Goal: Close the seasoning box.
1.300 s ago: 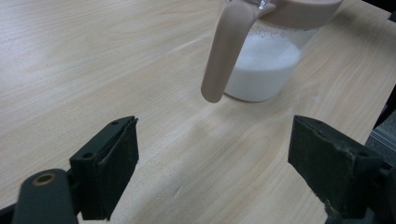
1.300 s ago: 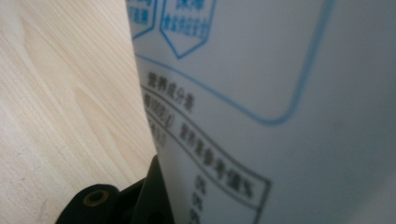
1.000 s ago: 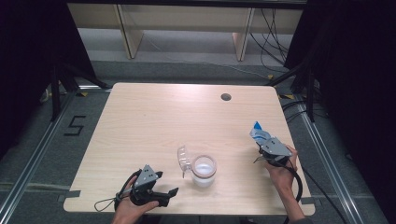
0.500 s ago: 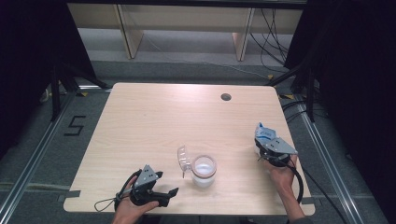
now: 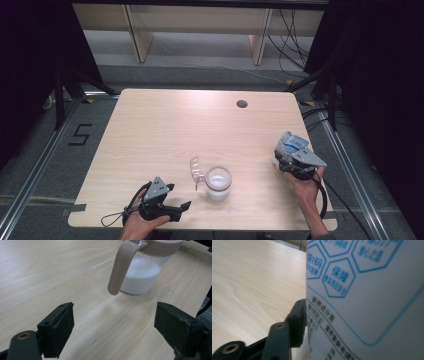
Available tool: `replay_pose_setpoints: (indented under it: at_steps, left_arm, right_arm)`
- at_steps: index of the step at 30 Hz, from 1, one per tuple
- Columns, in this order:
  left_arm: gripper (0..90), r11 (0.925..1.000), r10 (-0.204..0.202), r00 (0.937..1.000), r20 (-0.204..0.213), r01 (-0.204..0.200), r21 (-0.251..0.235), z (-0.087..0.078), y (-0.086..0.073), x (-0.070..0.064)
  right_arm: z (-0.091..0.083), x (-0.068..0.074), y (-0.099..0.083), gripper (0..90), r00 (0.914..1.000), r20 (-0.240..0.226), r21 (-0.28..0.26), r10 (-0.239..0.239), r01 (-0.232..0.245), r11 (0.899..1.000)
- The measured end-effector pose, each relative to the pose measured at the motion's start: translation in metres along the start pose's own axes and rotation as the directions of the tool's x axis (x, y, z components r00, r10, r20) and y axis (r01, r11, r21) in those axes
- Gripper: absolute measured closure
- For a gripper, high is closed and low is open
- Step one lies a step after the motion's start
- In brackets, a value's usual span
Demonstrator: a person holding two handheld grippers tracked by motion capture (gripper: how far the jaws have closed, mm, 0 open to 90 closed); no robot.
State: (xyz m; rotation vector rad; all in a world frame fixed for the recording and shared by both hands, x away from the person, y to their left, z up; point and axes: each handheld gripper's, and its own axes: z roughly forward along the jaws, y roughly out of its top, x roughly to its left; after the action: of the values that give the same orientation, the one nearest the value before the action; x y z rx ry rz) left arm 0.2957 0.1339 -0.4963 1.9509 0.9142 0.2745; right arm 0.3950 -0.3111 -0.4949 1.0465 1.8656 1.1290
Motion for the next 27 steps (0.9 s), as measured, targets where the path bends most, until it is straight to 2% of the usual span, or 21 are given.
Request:
replay_pose_setpoints:
  at_steps: [1,2,3,4,6,8,9,12,15,20,22,24,27]
  left_arm:
    - [15.7,1.0000,0.000,1.0000,0.000,0.000,0.000,0.000,0.000,0.000]
    - [15.7,1.0000,-0.002,1.0000,0.000,0.002,0.000,0.000,0.000,0.000]
    - [15.7,1.0000,-0.001,1.0000,0.000,0.001,0.000,0.000,0.000,0.000]
    - [15.7,1.0000,-0.005,1.0000,0.000,0.005,-0.003,0.000,0.000,0.000]
    - [15.7,1.0000,-0.007,1.0000,-0.001,0.007,-0.005,0.000,0.000,0.000]
    - [15.7,1.0000,-0.003,1.0000,-0.008,0.003,-0.003,-0.001,0.000,0.000]
    - [15.7,1.0000,-0.004,1.0000,-0.002,0.004,-0.002,-0.001,0.000,0.000]
    - [15.7,1.0000,-0.007,1.0000,-0.002,0.007,-0.007,-0.001,0.000,0.000]
    - [15.7,0.9999,-0.009,0.9999,-0.004,0.009,-0.009,-0.001,0.000,0.001]
    - [15.7,0.9997,-0.021,0.9997,-0.009,0.021,-0.014,-0.002,0.000,0.001]
    - [15.7,0.9997,-0.009,0.9999,-0.008,0.008,-0.021,-0.002,0.000,0.002]
    - [15.7,0.9994,-0.027,0.9996,-0.009,0.027,-0.021,-0.001,0.000,0.001]
    - [15.7,0.9997,-0.022,0.9996,-0.015,0.022,-0.014,-0.001,0.000,0.000]
  right_arm:
    - [-0.002,0.001,0.001,44.0,0.9997,0.024,-0.004,-0.005,0.005,1.000]
    - [-0.004,0.002,0.001,42.2,0.9990,0.029,-0.002,0.033,-0.033,0.999]
    - [-0.006,-0.001,0.002,40.1,0.9993,0.019,-0.015,0.033,-0.033,0.999]
    - [-0.009,0.001,0.003,37.8,0.9967,0.031,-0.005,0.075,-0.075,0.997]
    - [-0.012,-0.002,0.003,36.1,0.9981,0.038,-0.015,0.048,-0.047,0.999]
    - [-0.017,-0.003,0.004,33.6,0.9982,0.034,-0.020,0.050,-0.049,0.999]
    - [-0.020,-0.002,0.004,32.1,0.9977,0.021,-0.015,0.065,-0.065,0.998]
    - [-0.026,0.001,0.005,29.6,0.9989,0.016,-0.005,0.043,-0.043,0.999]
    - [-0.033,0.005,0.005,27.8,0.9990,0.015,0.011,0.043,-0.043,0.999]
    - [-0.048,0.005,0.003,26.3,0.9969,-0.011,0.027,0.078,-0.078,0.997]
    - [-0.056,0.003,0.001,26.1,0.9950,-0.007,0.034,0.100,-0.099,0.994]
    - [-0.063,0.001,-0.001,25.7,0.9947,-0.007,0.033,0.103,-0.103,0.994]
    - [-0.073,0.004,-0.002,25.2,0.9948,-0.009,0.042,0.101,-0.101,0.994]
